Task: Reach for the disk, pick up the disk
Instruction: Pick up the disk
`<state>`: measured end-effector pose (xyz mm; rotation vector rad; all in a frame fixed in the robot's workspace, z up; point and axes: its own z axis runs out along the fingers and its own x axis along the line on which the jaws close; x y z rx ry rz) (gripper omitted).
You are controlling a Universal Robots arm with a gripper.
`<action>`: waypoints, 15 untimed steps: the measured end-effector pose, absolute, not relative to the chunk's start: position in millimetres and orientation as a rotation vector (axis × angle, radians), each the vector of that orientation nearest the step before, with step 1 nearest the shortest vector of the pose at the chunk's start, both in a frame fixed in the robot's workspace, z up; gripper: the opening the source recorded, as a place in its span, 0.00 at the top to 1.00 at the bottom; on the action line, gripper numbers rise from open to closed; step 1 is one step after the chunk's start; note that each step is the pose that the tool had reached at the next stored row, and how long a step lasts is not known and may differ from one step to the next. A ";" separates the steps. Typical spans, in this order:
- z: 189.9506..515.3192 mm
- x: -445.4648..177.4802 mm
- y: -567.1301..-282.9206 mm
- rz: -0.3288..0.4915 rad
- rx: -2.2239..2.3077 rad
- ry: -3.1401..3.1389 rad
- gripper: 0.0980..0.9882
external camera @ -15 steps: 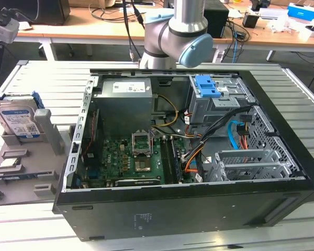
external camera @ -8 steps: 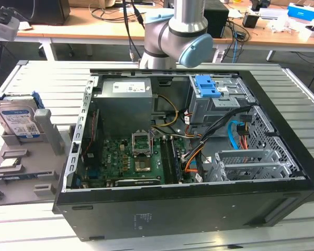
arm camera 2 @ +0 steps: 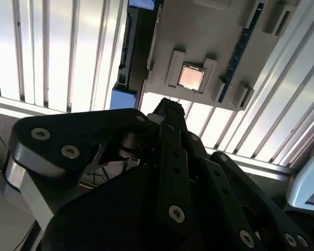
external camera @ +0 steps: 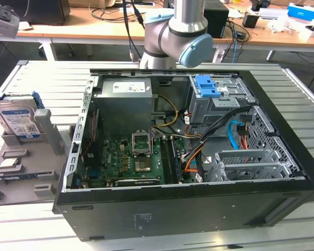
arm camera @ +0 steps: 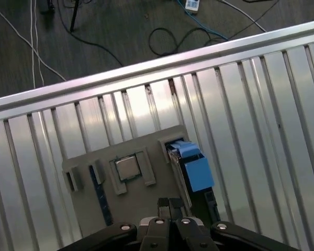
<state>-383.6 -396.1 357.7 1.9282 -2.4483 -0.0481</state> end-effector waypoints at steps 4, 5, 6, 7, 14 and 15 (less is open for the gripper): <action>357.7 -383.6 -396.1 -0.047 1.992 -2.396 0.99; 357.7 -383.6 -396.1 -0.047 2.004 -2.385 0.99; 357.7 -383.6 -396.1 -0.046 2.025 -2.367 0.99; 357.7 -383.6 -396.1 -0.046 2.049 -2.346 0.99; 357.7 -383.6 -396.1 -0.044 2.148 -2.254 0.99; 357.7 -383.6 -396.1 -0.044 2.161 -2.241 0.99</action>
